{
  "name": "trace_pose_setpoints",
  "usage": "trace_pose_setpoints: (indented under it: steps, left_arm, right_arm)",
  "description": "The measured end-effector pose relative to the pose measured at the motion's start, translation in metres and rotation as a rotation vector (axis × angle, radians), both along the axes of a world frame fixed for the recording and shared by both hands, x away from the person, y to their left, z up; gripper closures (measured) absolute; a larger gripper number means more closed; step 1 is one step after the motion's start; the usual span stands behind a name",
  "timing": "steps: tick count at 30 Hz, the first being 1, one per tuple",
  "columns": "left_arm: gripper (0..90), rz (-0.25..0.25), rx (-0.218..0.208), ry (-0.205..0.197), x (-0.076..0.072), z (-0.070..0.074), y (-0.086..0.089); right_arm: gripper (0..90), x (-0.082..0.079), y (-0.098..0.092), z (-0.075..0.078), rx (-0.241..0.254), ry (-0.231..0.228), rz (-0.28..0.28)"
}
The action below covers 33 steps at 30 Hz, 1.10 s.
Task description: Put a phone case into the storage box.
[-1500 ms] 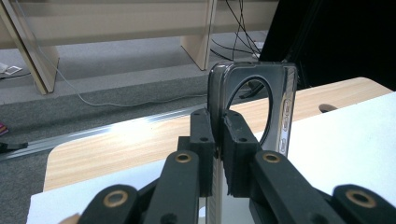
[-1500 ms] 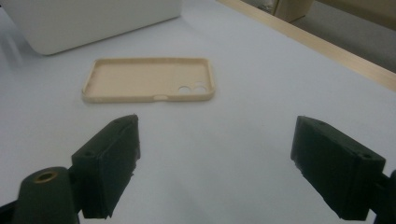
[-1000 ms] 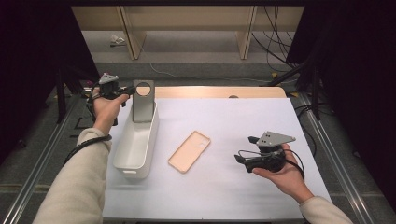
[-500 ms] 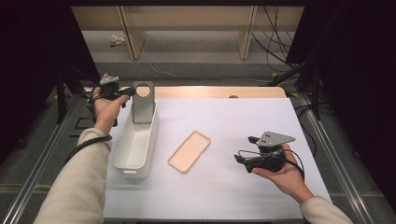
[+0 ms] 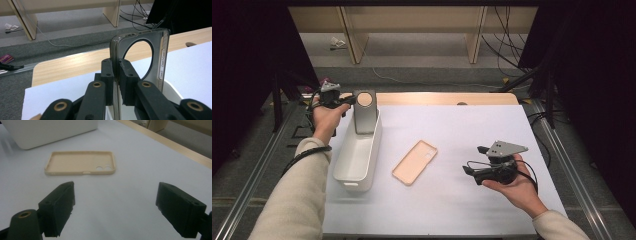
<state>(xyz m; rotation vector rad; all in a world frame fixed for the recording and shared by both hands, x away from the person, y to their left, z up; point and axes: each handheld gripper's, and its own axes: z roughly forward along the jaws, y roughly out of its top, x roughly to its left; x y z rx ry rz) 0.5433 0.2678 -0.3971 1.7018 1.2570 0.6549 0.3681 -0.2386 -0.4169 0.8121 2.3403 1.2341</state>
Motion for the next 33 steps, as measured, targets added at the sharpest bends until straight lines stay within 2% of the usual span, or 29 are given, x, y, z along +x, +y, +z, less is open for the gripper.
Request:
trace_pose_setpoints:
  steps: [15,22,25,29,33]
  left_arm:
    - [80.8,0.009,0.032,0.005,0.001,0.000,-0.001]
    - [76.3,0.022,0.050,0.005,0.000,0.000,-0.001]
    - [71.4,0.022,0.060,0.005,-0.003,0.003,-0.001]
    - [59.5,0.027,0.063,0.006,-0.012,0.005,0.000]
    - [46.1,0.040,0.025,-0.014,-0.023,0.011,0.003]
  right_arm:
    - [16.4,0.000,0.000,0.000,0.000,0.000,0.001]
    - [16.4,0.000,0.000,0.000,0.000,0.001,0.000]
    - [16.4,0.000,0.000,0.000,-0.001,0.001,0.000]
    - [16.4,0.000,0.000,0.000,-0.002,-0.001,-0.001]
    - [16.4,0.000,0.001,0.000,-0.004,-0.002,0.001]
